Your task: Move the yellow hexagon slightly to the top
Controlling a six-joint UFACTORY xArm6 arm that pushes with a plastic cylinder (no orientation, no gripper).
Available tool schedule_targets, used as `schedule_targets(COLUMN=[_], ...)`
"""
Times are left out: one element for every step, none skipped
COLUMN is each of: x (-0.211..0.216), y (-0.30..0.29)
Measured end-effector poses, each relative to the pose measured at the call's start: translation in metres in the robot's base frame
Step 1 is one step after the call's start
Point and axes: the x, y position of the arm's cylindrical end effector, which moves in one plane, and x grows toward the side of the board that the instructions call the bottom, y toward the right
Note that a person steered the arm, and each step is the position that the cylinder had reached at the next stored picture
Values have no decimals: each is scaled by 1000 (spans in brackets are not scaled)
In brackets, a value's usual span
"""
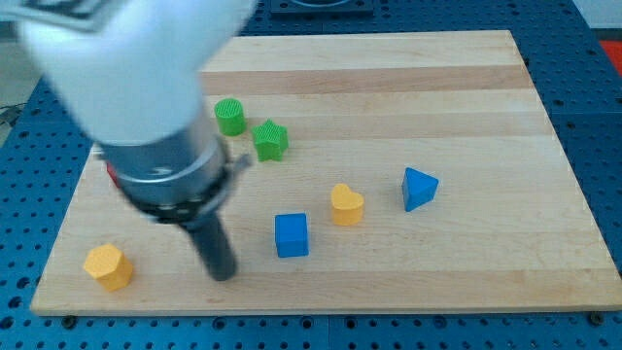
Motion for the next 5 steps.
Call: schedule_targets(x=[-1,0,9,-6,-72], y=[34,42,106,123,124])
